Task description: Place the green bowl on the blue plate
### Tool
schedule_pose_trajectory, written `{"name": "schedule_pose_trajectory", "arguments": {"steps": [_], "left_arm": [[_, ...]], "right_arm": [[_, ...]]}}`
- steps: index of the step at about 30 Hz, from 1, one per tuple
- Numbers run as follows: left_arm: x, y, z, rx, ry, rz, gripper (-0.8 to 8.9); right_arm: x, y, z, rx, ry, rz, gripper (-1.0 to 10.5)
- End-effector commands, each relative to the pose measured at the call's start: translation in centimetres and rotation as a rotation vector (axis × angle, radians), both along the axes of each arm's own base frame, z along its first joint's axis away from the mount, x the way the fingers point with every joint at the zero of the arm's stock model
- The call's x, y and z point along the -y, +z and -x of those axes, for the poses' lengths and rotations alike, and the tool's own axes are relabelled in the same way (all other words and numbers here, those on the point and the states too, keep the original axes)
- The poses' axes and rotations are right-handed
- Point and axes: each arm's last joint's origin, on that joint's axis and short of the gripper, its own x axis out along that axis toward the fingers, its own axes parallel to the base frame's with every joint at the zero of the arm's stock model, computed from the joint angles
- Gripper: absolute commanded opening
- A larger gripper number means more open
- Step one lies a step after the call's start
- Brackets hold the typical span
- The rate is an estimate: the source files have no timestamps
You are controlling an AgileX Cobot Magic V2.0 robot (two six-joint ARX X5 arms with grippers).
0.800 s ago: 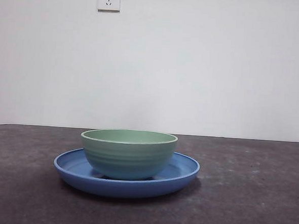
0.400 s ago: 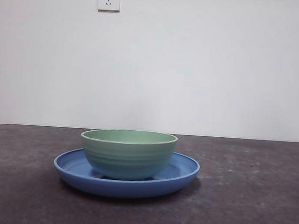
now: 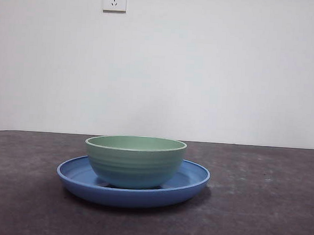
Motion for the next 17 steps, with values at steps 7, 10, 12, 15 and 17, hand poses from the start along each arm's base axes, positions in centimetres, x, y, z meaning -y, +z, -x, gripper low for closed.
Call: {"name": "schedule_pose_trajectory", "arguments": {"steps": [7, 10, 12, 15, 17], "left_arm": [[-0.03, -0.74, -0.08, -0.025, 0.005, -0.006, 0.19], [-0.03, -0.74, -0.08, -0.025, 0.005, -0.006, 0.19], [-0.03, -0.74, -0.08, -0.025, 0.005, -0.006, 0.19], [-0.03, -0.74, -0.08, -0.025, 0.005, -0.006, 0.19], [-0.03, -0.74, -0.08, -0.025, 0.005, -0.006, 0.19]], "right_arm": [[0.01, 0.4, 0.16, 0.018, 0.012, -0.001, 0.2], [0.01, 0.4, 0.16, 0.018, 0.011, -0.001, 0.2], [0.01, 0.42, 0.15, 0.02, 0.012, -0.001, 0.2], [0.06, 0.41, 0.14, 0.025, 0.002, -0.002, 0.2], [0.29, 0.29, 0.4, 0.042, -0.026, -0.009, 0.2]]}}
